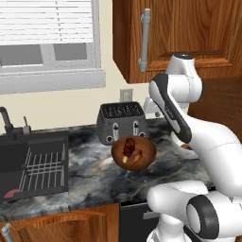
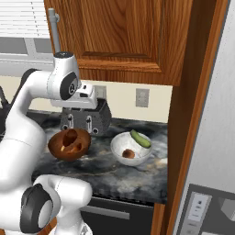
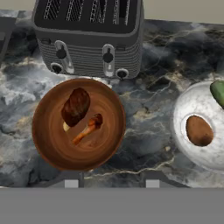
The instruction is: Place the bowl with the potato and cucumber on the top shelf of the fridge. Place the bowl with the chicken drumstick and steak on the second highest shelf of the fridge.
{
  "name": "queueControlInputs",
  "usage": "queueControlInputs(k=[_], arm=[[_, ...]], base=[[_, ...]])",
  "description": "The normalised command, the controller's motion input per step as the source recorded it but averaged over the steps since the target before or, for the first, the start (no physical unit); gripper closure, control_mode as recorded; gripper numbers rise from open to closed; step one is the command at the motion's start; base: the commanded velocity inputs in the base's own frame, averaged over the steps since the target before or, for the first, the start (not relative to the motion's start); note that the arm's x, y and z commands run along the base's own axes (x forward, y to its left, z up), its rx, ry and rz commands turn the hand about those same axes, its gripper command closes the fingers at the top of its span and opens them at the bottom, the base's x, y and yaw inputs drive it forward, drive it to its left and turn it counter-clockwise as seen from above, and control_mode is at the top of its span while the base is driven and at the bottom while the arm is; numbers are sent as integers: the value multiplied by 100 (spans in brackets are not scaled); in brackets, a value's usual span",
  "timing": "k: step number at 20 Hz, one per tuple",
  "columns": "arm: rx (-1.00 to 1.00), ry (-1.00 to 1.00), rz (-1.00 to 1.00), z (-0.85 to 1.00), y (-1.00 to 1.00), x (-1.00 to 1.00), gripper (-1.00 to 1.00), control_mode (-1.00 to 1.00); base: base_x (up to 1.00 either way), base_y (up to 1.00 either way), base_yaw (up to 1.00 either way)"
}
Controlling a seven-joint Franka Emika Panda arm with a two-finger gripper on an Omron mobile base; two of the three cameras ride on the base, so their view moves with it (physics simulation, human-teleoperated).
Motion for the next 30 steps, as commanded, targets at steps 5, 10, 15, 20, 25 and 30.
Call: queueControlInputs(k=[5, 10, 15, 20, 25, 30], arm=[[0, 1, 0, 0, 0, 0, -100, -100], [2, 1, 0, -15, 0, -6, -100, -100], [7, 12, 0, -88, 0, -20, -100, -100], [7, 12, -4, -100, 0, -23, -100, -100], [1, 12, -7, -75, 2, -1, -100, -100], [2, 1, -9, -29, 0, 3, -100, -100]], base=[[0, 0, 0], [0, 0, 0], [0, 0, 0], [0, 0, 0], [0, 0, 0], [0, 0, 0]])
